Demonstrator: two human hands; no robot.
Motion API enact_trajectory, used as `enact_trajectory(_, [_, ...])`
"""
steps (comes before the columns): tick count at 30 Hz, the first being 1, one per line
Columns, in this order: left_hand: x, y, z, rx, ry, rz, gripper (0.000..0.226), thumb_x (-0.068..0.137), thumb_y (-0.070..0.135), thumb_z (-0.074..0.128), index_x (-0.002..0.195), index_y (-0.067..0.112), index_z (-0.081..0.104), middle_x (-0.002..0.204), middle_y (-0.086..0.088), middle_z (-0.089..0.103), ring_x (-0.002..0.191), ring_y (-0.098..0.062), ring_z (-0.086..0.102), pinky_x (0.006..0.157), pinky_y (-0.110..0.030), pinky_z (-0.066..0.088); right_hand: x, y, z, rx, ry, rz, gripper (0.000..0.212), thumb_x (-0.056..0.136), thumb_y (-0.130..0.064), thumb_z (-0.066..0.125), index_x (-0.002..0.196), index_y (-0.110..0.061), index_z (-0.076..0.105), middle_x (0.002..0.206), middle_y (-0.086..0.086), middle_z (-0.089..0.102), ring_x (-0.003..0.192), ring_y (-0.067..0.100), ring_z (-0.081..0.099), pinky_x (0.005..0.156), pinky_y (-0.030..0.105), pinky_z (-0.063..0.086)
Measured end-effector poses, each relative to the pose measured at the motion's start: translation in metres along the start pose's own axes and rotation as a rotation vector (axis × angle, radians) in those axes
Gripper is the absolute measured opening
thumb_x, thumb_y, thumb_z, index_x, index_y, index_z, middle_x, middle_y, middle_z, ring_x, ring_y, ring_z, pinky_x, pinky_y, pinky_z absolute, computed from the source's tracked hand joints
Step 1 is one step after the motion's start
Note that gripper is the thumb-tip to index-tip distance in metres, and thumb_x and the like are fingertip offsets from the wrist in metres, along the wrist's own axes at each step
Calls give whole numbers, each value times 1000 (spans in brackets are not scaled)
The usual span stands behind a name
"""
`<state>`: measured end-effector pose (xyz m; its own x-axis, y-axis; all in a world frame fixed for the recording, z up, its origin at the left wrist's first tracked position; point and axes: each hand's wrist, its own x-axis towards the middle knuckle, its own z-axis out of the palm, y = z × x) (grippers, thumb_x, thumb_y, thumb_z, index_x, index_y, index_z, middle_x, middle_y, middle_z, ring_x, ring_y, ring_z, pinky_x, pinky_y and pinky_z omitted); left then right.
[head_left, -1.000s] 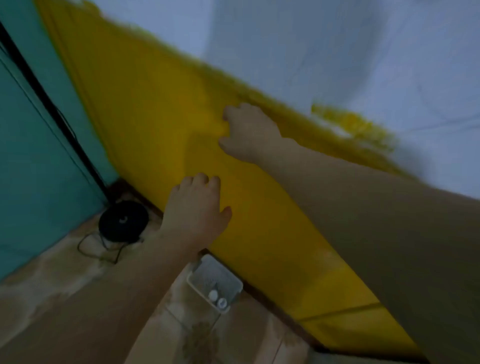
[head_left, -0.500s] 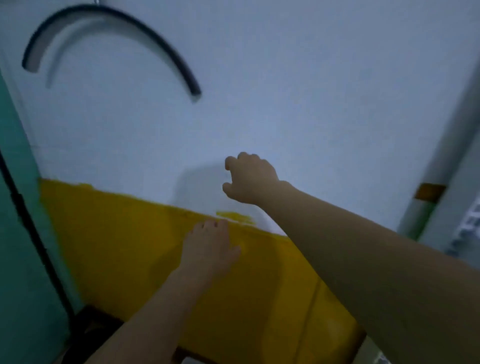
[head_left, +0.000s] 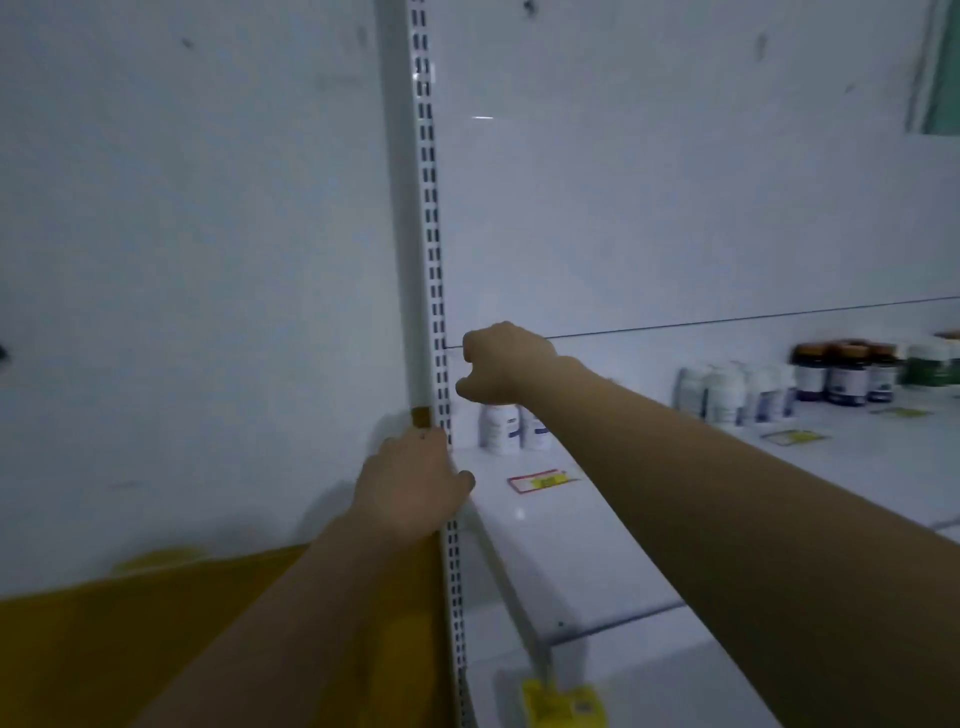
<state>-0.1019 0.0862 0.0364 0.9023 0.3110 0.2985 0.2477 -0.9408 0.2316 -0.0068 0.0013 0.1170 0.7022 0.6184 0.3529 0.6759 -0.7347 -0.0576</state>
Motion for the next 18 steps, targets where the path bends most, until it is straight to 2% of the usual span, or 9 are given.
enact_trajectory(6, [2, 174, 43, -29, -33, 169, 53, 91, 46, 49, 135, 18, 42, 131, -8, 50, 116, -27, 51, 93, -36, 45, -98, 165, -35, -52, 10, 208, 37, 86, -24, 56, 120, -12, 57, 116, 7, 58, 104, 26, 56, 74, 29, 40])
enact_trajectory(11, [-9, 316, 85, -58, -98, 274, 55, 92, 49, 44, 136, 16, 39, 137, -9, 43, 122, -28, 44, 95, -37, 42, -181, 296, -62, -114, -26, 318, 39, 89, -30, 53, 123, -11, 54, 118, 9, 58, 104, 28, 56, 79, 32, 47])
enact_trajectory(13, [-11, 366, 99, -81, -110, 317, 56, 92, 49, 45, 137, 16, 38, 139, -9, 43, 123, -29, 42, 95, -37, 39, -211, 343, -76, -143, -31, 370, 38, 88, -31, 55, 119, -9, 55, 113, 8, 58, 100, 27, 57, 81, 35, 51])
enact_trajectory(15, [-9, 411, 110, -109, -125, 360, 55, 93, 48, 45, 136, 14, 40, 137, -9, 44, 123, -28, 43, 96, -37, 40, -235, 384, -88, -165, -33, 436, 33, 89, -30, 55, 114, -9, 55, 103, 6, 56, 95, 25, 56, 74, 32, 47])
enact_trajectory(18, [-4, 466, 124, -92, -164, 423, 50, 94, 47, 43, 131, 14, 41, 130, -10, 45, 120, -28, 43, 92, -37, 41, -258, 437, -97, -197, -36, 521, 38, 90, -30, 52, 123, -13, 52, 114, 7, 56, 102, 26, 56, 76, 33, 47])
